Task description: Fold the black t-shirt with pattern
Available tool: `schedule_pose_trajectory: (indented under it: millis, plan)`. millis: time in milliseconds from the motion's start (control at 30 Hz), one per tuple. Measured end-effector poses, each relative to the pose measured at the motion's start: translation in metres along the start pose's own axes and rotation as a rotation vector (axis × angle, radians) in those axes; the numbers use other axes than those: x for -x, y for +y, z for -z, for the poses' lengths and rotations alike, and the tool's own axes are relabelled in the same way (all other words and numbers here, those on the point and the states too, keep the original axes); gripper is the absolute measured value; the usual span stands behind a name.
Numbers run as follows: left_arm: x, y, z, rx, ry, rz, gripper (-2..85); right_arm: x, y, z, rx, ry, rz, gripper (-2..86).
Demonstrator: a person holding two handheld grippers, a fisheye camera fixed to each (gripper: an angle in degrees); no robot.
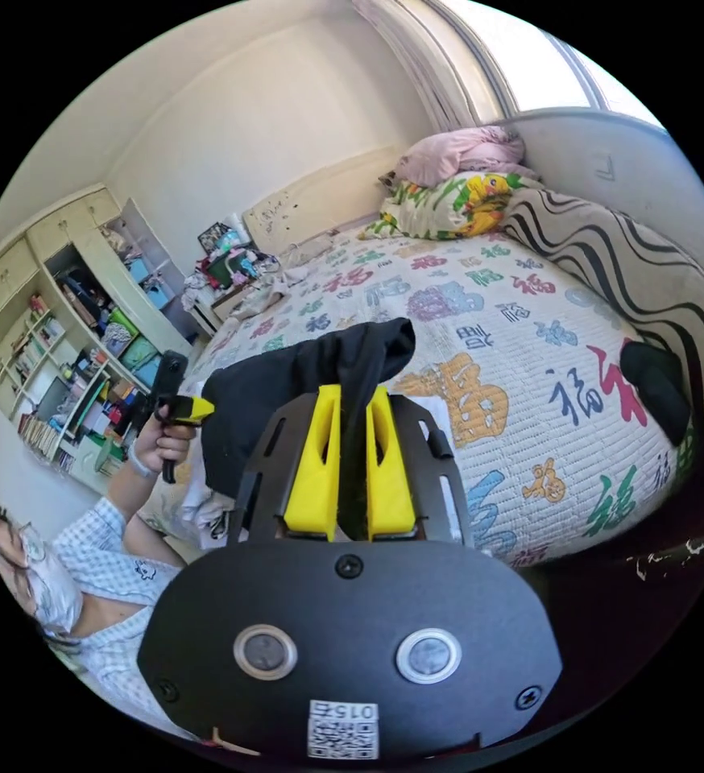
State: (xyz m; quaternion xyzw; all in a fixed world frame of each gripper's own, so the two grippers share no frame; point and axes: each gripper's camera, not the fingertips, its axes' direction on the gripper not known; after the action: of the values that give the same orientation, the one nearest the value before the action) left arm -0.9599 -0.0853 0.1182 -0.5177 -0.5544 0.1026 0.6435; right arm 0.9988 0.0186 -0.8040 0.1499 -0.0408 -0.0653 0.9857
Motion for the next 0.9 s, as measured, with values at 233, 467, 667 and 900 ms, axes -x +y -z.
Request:
schedule_pose_trajectory:
  millis: [233, 467, 667, 900]
  plan:
    - [-0.103, 0.025, 0.079, 0.039, -0.060, -0.317, 3.9, 0.066, 0.066, 0.051, -0.104, -0.489, 0.170, 5.6]
    - [-0.098, 0.035, 0.043, 0.214, -0.536, -0.282, 3.7, 0.050, 0.138, -0.056, -0.071, -0.611, -0.172, 5.3]
    - [-0.041, 0.031, -0.033, 0.252, -0.756, -0.241, 2.0, 0.027, 0.200, -0.049, -0.227, -0.669, -0.270, 2.1]
    - [-0.097, 0.042, -0.050, 0.075, -1.090, -0.367, 0.4, 0.006, 0.242, 0.015, -0.308, -0.264, -0.168, 1.2]
